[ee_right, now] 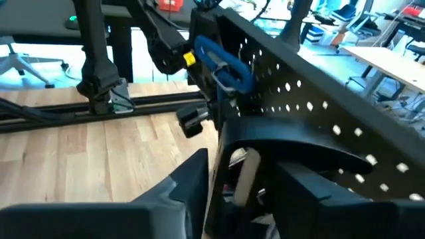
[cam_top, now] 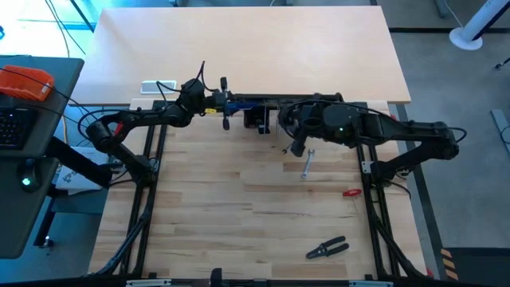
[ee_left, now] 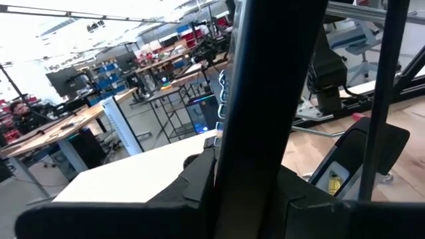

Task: Hang tools onto peg board
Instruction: Hang the c-clamp on the pegboard

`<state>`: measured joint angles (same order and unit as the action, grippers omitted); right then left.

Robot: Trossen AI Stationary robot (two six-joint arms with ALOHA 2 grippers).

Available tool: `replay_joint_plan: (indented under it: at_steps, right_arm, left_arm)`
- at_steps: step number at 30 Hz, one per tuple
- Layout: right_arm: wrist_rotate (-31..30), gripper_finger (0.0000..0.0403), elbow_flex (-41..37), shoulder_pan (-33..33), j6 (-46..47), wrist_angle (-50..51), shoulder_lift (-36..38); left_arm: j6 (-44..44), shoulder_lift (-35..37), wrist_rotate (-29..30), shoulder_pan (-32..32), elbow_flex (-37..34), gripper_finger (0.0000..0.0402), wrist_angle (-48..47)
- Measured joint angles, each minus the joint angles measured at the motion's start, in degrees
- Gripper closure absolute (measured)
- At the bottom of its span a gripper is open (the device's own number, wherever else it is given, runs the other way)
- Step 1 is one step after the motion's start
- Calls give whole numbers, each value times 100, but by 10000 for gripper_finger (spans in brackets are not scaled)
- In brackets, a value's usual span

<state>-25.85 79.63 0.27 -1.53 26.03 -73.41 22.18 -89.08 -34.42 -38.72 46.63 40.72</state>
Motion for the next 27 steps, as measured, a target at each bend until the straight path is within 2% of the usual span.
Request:
replay_joint_plan:
  at_steps: [11,20,27]
  right_arm:
    - [-436,257,554,470,-13,482,2]
    - [10,257,552,553,-43,258,0]
    - [268,257,552,549,-198,2,0]
  left_arm:
    - [-263,24,-301,22,-11,336,66]
    - [-723,26,-195,20,-13,341,147]
    - [-1170,26,-348,11,-11,344,109]
